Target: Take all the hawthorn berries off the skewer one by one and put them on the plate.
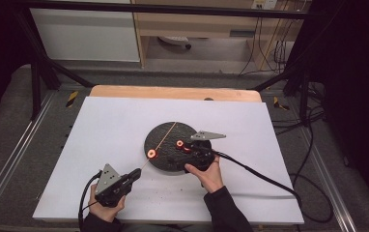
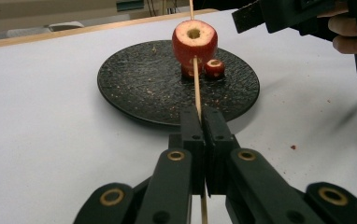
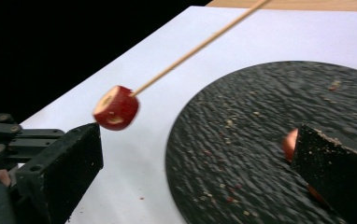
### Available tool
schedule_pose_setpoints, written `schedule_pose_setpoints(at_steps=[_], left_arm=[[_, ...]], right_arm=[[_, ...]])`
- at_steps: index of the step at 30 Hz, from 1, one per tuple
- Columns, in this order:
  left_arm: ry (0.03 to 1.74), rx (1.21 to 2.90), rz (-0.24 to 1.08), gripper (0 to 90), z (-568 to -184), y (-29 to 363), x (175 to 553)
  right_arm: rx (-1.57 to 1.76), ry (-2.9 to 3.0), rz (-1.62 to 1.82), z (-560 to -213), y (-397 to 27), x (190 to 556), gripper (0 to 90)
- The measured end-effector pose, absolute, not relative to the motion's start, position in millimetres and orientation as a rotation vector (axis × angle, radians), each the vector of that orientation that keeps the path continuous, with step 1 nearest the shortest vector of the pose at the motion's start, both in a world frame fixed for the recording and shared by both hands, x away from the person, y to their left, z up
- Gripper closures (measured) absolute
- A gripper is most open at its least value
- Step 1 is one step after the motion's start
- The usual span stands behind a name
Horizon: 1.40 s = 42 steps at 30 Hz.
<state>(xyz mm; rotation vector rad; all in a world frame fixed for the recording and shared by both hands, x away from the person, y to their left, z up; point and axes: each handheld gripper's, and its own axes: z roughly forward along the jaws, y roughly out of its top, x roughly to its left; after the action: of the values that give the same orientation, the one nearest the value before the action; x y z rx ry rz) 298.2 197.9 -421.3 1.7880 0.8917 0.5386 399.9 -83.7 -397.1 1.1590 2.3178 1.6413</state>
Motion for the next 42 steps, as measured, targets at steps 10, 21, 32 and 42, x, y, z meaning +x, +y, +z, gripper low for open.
schedule_pose_setpoints(at_steps=[10, 21, 32, 42], left_arm=[[0.891, 1.791, 0.539, 88.4, -421, 198, 298], [0.887, 1.792, 0.539, 88.4, -421, 197, 298], [0.884, 1.791, 0.539, 88.4, -421, 197, 298], [0.881, 1.779, 0.542, 88.4, -419, 198, 296]], right_arm=[[1.137, 2.380, 1.710, -400, -49, 400, 10.1], [1.156, 2.396, 1.788, -406, -35, 405, 41.4], [1.163, 2.421, 1.836, -404, -36, 406, 60.1], [1.180, 2.349, 1.808, -391, -45, 415, 60.4]])
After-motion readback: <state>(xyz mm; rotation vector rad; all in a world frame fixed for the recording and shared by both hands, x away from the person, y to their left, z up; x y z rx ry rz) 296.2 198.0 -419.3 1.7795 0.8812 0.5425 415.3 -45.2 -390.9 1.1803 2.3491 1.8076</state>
